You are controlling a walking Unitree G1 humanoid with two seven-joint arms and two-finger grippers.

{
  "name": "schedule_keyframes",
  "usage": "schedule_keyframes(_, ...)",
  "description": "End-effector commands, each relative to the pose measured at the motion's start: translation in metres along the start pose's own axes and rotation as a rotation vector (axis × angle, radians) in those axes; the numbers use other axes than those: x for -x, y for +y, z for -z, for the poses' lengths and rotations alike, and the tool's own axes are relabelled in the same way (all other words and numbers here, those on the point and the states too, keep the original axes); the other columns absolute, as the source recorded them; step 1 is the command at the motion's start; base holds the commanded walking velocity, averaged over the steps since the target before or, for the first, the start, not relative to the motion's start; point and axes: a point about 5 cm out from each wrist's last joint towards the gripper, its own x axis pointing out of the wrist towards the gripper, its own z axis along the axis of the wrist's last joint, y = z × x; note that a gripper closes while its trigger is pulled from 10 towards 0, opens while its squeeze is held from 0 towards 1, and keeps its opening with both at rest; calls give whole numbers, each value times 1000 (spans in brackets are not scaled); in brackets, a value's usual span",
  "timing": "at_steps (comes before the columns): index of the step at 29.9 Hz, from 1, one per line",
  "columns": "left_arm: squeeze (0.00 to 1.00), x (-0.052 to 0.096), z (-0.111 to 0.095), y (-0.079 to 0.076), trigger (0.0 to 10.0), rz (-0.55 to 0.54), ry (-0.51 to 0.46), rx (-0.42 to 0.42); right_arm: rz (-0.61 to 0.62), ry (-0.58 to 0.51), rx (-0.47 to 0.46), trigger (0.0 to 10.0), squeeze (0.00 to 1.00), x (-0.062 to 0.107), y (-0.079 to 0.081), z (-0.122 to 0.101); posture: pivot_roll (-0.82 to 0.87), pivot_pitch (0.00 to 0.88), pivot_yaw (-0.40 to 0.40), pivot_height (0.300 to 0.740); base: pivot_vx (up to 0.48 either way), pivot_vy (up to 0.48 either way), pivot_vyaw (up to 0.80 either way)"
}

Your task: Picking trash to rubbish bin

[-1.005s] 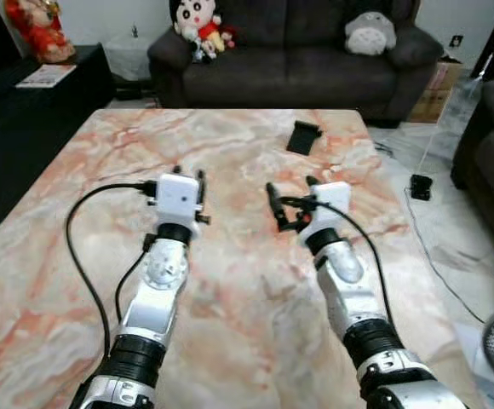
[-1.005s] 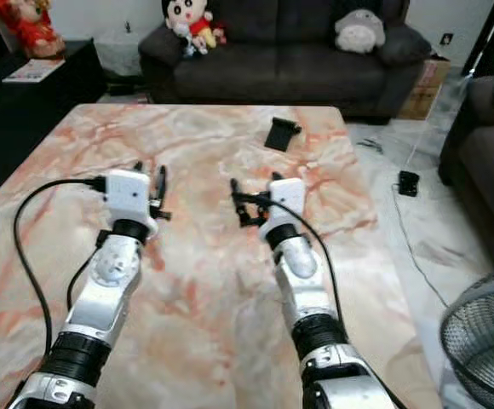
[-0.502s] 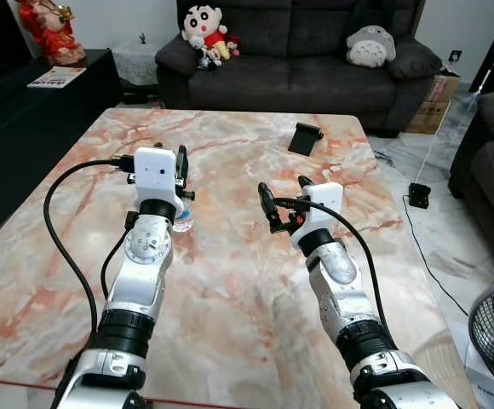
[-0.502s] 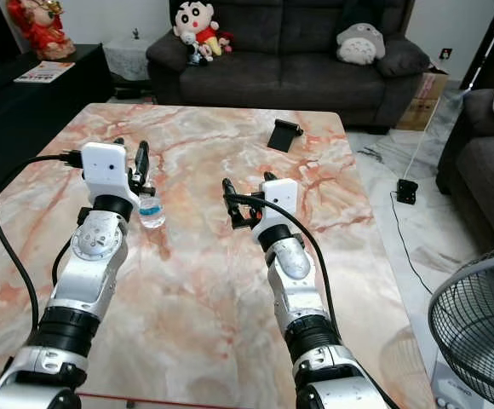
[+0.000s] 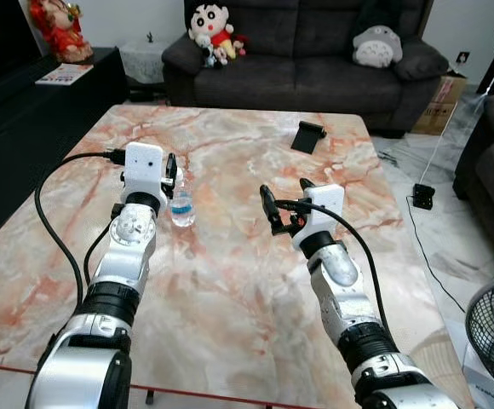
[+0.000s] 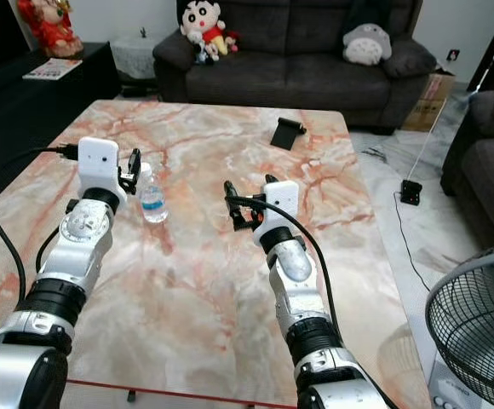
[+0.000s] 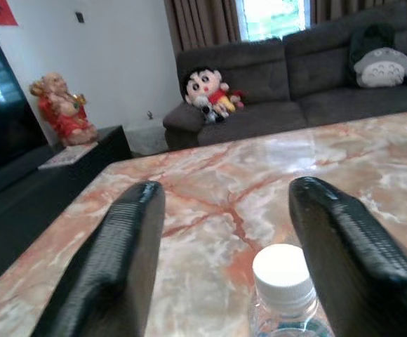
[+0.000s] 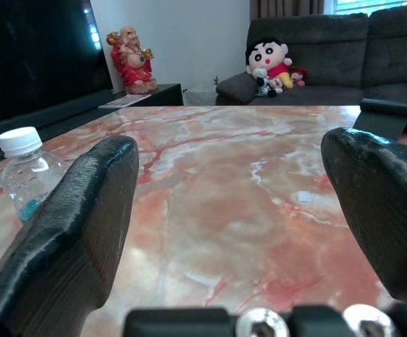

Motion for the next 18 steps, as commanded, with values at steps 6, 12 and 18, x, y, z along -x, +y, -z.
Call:
schedule_keyframes(6, 1000, -11, -8, -6, 10000, 47, -4, -5, -6, -13, 4, 10000, 0, 1, 1, -3, 6, 58, -13, 740, 0, 0, 0)
schedule_keyframes(12, 0, -17, -9, -11, 10000, 61, 18, -26, -3, -7, 7, 10000, 0, 5, 1, -1, -3, 74, -11, 740, 0, 0, 0)
schedule_keyframes(18, 0, -18, -9, -13, 10000, 75, 34, -7, -1, -4, 7, 10000, 0, 6, 1, -1, -7, 79, -9, 740, 0, 0, 0)
